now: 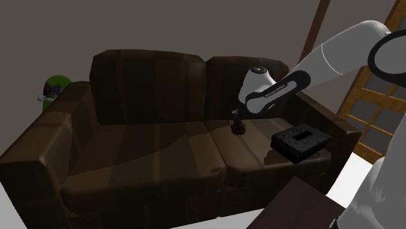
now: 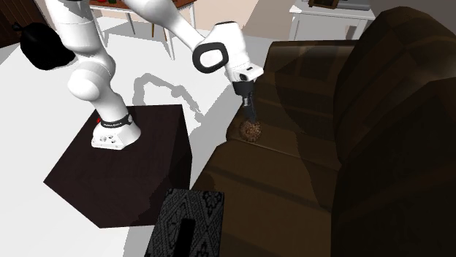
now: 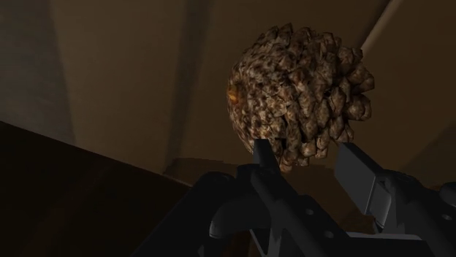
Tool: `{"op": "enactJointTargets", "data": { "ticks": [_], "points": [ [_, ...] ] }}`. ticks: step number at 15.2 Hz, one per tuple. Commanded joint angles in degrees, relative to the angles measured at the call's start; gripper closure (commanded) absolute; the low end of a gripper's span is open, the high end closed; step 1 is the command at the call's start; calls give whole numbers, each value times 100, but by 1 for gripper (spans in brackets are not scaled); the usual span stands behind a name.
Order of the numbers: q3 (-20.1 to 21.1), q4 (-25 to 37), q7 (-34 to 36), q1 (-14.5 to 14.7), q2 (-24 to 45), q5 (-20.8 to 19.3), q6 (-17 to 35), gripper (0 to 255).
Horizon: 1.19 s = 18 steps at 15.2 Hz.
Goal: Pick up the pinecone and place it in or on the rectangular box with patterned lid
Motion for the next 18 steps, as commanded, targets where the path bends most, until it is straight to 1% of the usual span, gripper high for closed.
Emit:
{"op": "enactJointTargets", "data": {
  "ticks": [1,8,13,18],
  "points": [
    [11,53,-50,6,-110,30,-159,255],
    [38,245,-194,28,-429,112,-662,255],
    [-268,-166,-936,-301,-844,250,-517,255],
    [-647,-415,-1773,-588,-1152,455,-439,255]
  ]
}}
